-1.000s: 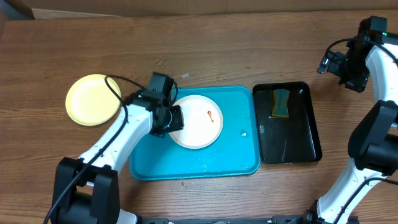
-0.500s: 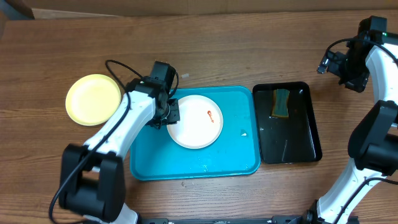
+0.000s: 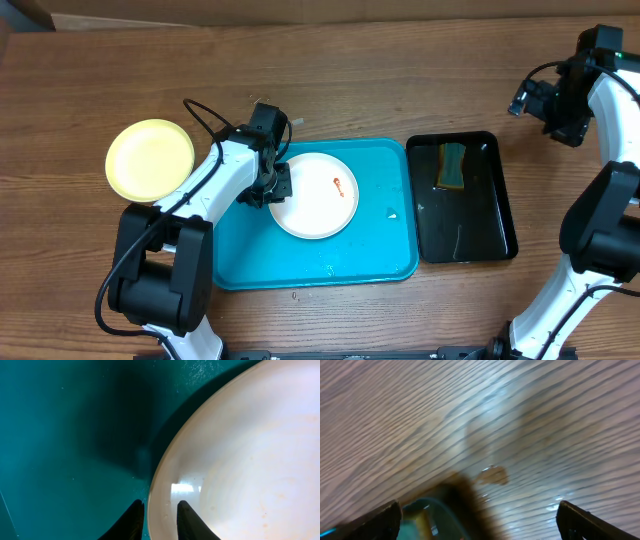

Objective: Clean dirty plates on tray and stack at the side
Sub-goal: 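Grasp the sponge in the black tray with the right gripper and dip it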

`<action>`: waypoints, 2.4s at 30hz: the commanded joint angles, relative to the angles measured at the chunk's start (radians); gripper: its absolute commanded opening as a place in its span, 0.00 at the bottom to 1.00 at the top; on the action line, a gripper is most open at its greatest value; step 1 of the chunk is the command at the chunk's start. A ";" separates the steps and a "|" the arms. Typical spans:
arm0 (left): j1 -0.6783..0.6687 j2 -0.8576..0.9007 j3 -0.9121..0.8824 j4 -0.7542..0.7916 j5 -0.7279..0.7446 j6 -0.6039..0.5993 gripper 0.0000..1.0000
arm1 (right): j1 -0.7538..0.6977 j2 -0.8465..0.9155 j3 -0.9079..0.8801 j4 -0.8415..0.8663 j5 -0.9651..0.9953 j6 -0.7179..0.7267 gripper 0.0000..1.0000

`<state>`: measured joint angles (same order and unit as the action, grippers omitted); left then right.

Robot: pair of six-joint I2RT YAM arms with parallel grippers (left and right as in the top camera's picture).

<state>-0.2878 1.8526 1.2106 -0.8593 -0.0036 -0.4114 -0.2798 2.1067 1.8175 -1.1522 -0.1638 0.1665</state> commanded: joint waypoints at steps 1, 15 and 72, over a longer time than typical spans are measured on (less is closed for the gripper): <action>0.000 0.014 -0.004 0.004 0.007 0.012 0.26 | -0.001 -0.025 0.042 -0.030 -0.227 -0.069 0.83; -0.001 0.038 -0.004 0.023 0.041 0.004 0.30 | 0.224 -0.124 0.045 -0.253 -0.001 -0.077 0.64; -0.001 0.038 -0.004 0.022 0.049 0.004 0.32 | 0.376 -0.113 -0.460 0.335 0.193 -0.036 0.49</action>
<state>-0.2878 1.8759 1.2106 -0.8379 0.0330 -0.4114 0.0986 2.0003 1.3609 -0.8188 0.0189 0.1368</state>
